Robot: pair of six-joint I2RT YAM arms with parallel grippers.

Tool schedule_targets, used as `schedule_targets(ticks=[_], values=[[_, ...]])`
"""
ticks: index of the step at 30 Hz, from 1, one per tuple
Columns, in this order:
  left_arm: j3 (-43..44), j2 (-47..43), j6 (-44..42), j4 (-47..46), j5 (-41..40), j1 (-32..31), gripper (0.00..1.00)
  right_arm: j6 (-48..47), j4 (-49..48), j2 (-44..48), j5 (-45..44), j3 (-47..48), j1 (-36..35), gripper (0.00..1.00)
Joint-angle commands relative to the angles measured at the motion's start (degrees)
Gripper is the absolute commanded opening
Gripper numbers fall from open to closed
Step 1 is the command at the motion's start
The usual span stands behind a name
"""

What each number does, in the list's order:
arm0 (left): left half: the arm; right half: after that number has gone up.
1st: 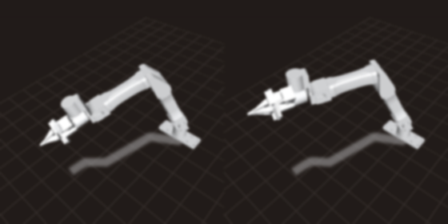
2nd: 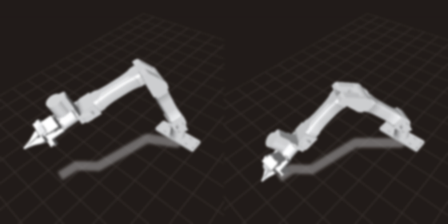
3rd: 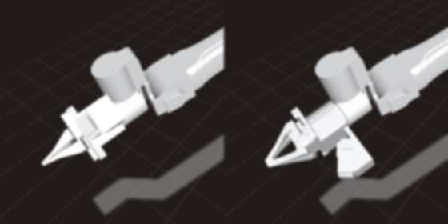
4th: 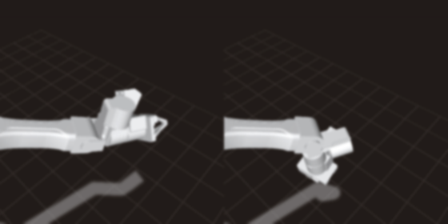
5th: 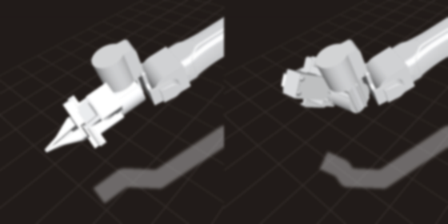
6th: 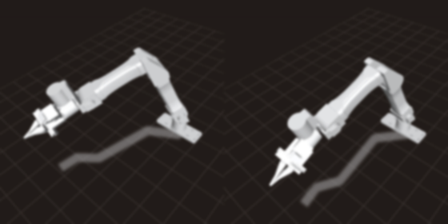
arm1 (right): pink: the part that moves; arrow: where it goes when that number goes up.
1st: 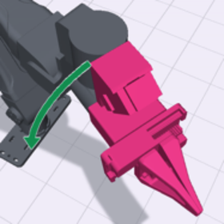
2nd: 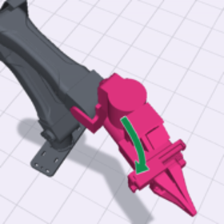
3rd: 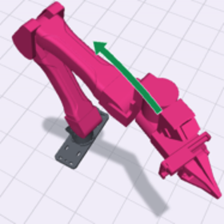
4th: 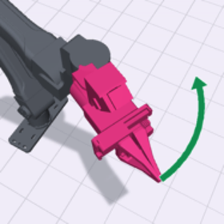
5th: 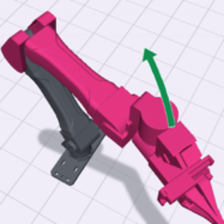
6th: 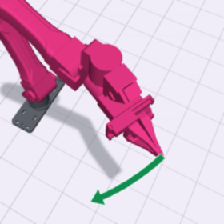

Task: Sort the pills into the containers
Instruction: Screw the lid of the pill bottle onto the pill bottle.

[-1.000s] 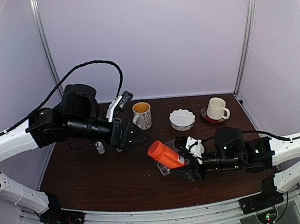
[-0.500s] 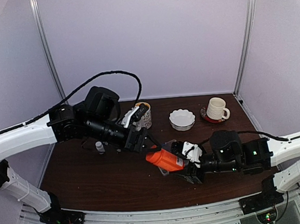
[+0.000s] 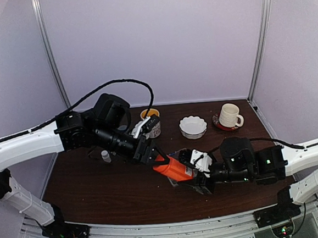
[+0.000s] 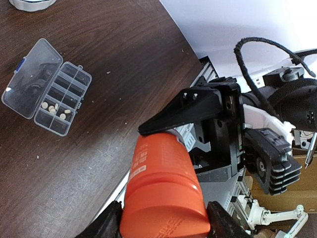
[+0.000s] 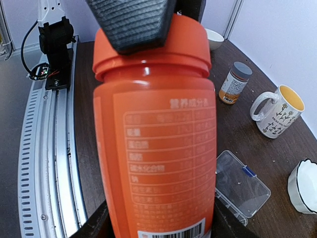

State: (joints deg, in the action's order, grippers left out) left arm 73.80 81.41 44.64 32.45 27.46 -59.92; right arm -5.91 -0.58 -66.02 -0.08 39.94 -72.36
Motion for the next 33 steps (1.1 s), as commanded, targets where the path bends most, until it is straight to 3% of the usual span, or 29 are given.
schedule_targets(ticks=[1, 6, 13, 22, 27, 28, 30, 33], values=[[0.35, 0.34, -1.56, -0.72, 2.79, 0.16, 0.54, 1.93, -1.11, -0.08, 3.90, 2.07, 0.07, 0.02], [-0.40, -0.64, -4.24, -0.75, 3.43, 0.17, 0.45, 5.01, -1.29, 0.16, 11.52, 2.94, 1.11, 0.00], [-4.11, -3.62, -19.16, -5.35, 8.57, 0.07, 0.43, 15.74, -10.09, -0.59, 35.92, 2.64, 4.65, 0.00], [-3.72, -4.76, -60.76, -2.17, 10.77, -1.86, 0.46, 25.88, -18.46, -2.11, 48.65, 4.35, 5.07, 0.00], [-0.04, -4.22, -75.59, 3.73, 10.38, -1.87, 0.40, 29.46, -21.63, -1.30, 50.50, 3.52, 5.23, 0.00], [0.28, -4.30, -77.02, 4.18, 9.58, -1.87, 0.43, 29.53, -20.98, -1.04, 50.28, 3.48, 5.21, 0.00], [0.52, -5.01, -78.03, 3.55, 7.15, -1.85, 0.67, 28.05, -17.14, -0.64, 48.12, 4.02, 5.20, 0.00], [-1.71, -7.89, -71.46, -3.16, 2.87, -1.35, 0.94, 23.97, -9.61, -0.12, 44.72, 5.47, 5.18, 0.00]])
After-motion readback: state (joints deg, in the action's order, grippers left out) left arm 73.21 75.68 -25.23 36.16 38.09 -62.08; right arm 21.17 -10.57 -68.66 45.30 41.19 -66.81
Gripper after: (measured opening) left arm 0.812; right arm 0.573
